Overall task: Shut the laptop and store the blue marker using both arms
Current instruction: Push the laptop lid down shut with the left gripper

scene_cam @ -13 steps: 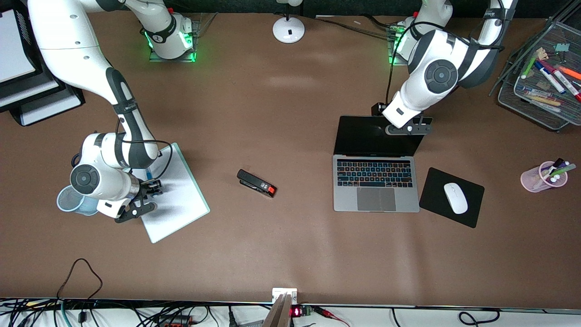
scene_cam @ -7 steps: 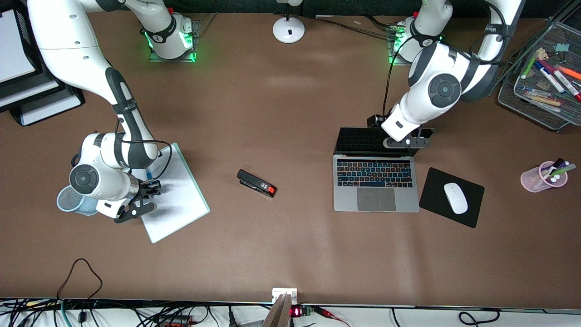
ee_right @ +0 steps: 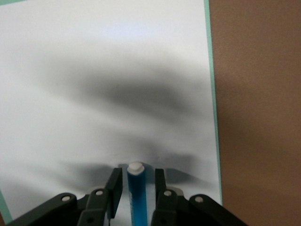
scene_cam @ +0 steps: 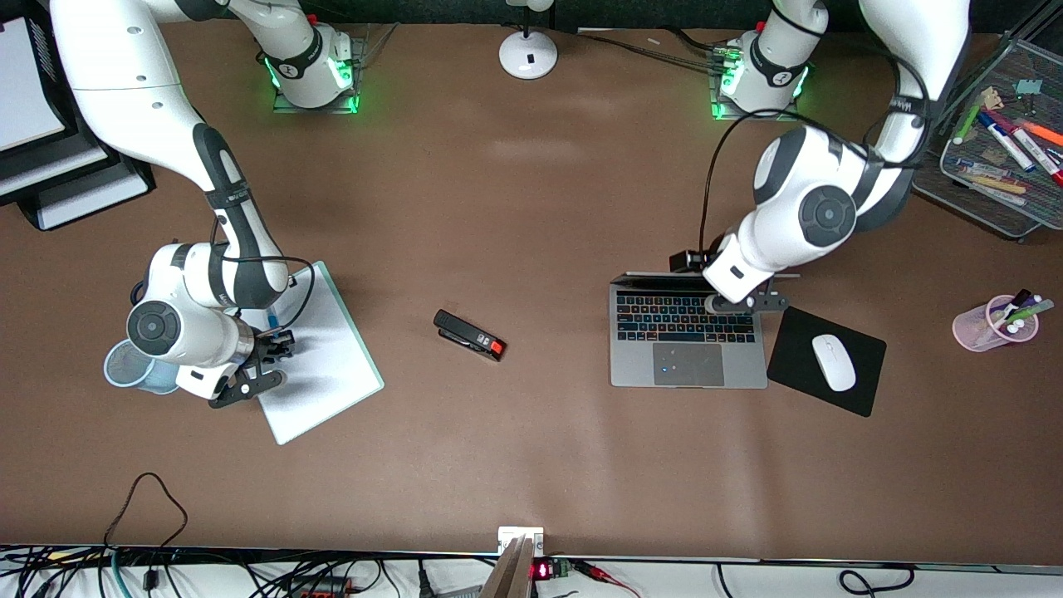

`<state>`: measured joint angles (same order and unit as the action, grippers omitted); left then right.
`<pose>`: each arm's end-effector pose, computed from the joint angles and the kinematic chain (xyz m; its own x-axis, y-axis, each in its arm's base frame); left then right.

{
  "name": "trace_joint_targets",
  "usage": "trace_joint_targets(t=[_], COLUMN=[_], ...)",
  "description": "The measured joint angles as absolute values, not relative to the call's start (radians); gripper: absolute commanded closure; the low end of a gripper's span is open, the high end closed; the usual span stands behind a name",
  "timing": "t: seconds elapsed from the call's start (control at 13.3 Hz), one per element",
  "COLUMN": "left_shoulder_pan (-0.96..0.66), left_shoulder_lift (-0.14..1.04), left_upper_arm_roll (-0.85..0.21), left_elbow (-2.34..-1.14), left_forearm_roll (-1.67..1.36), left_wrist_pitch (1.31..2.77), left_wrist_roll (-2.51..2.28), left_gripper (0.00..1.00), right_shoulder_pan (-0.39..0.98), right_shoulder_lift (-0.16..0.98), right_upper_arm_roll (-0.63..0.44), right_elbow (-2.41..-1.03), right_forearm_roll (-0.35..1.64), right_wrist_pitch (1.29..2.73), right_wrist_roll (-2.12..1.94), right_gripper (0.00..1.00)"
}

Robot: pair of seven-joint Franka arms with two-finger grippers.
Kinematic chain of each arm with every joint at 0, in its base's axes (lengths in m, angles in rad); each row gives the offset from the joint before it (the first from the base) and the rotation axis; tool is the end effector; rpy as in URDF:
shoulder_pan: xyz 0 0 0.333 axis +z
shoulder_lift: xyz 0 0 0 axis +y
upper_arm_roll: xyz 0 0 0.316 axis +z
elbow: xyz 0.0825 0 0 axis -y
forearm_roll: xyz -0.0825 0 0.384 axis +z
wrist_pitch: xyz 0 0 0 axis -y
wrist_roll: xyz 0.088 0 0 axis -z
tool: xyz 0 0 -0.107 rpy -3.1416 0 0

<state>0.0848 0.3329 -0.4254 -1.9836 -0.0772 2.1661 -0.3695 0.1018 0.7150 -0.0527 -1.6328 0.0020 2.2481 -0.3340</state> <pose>0.5592 -0.1927 0.3030 0.9792 0.0743 -0.1890 0.1005 -0.9860 0.1327 0.6771 0.0372 0.1924 0.9187 0.3809 -0.1041 0.3829 -0.9238 -0.0011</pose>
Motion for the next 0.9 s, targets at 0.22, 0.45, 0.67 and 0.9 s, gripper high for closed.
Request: trace_joint_targets(t=[0.22,0.45,0.67,0.9], left_shoulder_pan=[0.085,0.085,0.084,0.083], left_shoulder_lift=[0.407,0.472,0.543,0.61], left_upper_arm_roll=[-0.413,-0.407,-0.407,-0.403], left_elbow=[-1.936,-1.874,-1.833,-1.804], left_forearm_roll=[-0.048,-0.043,-0.042,-0.028], left_wrist_pitch=[2.208,2.208,2.208,2.211], left_wrist_roll=[-0.369,-0.371,-0.381,-0.384], left_gripper=[0.0,0.0,0.0,0.0], right_shoulder_pan=[0.102,0.102,0.102,0.102], right_shoulder_lift=[0.715,0.716,0.717,0.721], right_upper_arm_roll=[-0.053,-0.053,-0.053,-0.053], right_elbow=[-1.633,-1.633,-1.633,-1.634], right_forearm_roll=[0.002,0.002,0.002,0.002], right_wrist_pitch=[2.248,2.248,2.248,2.248], right_wrist_roll=[-0.334,-0.334,-0.334,-0.334], right_gripper=[0.65,0.66,0.67,0.67])
